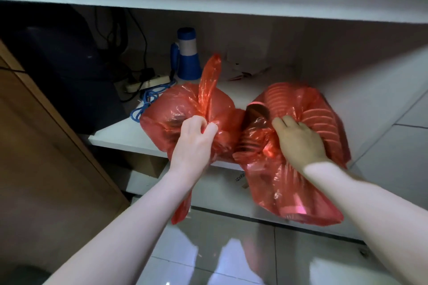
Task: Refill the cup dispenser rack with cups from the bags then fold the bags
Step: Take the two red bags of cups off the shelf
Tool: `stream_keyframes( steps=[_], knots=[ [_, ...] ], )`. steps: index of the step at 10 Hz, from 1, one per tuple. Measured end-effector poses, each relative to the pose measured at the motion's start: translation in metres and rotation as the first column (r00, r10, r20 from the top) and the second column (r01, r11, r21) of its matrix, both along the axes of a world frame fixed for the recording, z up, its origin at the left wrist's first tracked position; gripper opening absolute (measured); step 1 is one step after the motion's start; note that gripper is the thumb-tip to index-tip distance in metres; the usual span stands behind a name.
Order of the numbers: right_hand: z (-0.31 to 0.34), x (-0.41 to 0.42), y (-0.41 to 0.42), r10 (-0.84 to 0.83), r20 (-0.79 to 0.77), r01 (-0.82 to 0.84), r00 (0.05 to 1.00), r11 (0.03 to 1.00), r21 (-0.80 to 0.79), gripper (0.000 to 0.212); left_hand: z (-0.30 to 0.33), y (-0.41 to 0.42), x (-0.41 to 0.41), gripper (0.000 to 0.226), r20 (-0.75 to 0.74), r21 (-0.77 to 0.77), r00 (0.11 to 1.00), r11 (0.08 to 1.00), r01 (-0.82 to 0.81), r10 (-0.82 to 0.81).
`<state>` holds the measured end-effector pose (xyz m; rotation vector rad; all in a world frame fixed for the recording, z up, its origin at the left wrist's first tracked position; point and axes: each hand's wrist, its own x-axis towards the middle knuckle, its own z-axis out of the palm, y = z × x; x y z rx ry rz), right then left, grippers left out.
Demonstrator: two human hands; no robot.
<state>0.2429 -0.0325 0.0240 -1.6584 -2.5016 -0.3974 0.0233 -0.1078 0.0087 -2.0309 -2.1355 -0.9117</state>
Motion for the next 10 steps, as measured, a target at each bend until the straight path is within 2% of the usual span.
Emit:
stream_keyframes(
  steps=[1,2,3,4,5,8,10],
  knots=[
    [0.011,0.006,-0.015,0.001,-0.034,-0.001,0.999,1.0,-0.02,0.028,0.025,-0.024,0.007,0.01,-0.076,0.173,0.997,0.985,0.015,-0.002],
    [0.022,0.01,-0.039,0.058,-0.032,-0.06,0.998,0.996,-0.059,0.028,0.041,-0.041,0.012,0.017,0.019,0.205,0.998,0.977,0.056,-0.061],
    [0.032,0.02,-0.069,0.106,-0.146,-0.119,0.983,0.99,-0.082,0.024,0.061,-0.07,0.017,0.027,-0.14,0.255,0.986,0.959,0.119,-0.085],
    [0.049,0.034,-0.106,0.137,-0.169,-0.147,0.976,0.988,-0.043,0.021,0.081,-0.104,0.021,0.028,-0.184,0.239,0.977,0.959,0.154,-0.111],
    [0.073,0.053,-0.147,0.142,-0.259,-0.155,0.955,0.988,-0.029,0.025,0.106,-0.139,0.031,0.024,-0.252,0.242,0.959,0.951,0.191,-0.128],
    [0.154,0.129,-0.258,0.134,-0.167,-0.123,0.977,0.99,0.074,0.026,0.15,-0.224,0.093,0.02,-0.354,0.29,0.915,0.908,0.303,-0.193],
    [0.175,0.193,-0.299,0.081,-0.111,-0.069,0.991,0.992,0.105,0.03,0.158,-0.231,0.158,0.017,-0.317,0.314,0.909,0.874,0.371,-0.272]
  ],
)
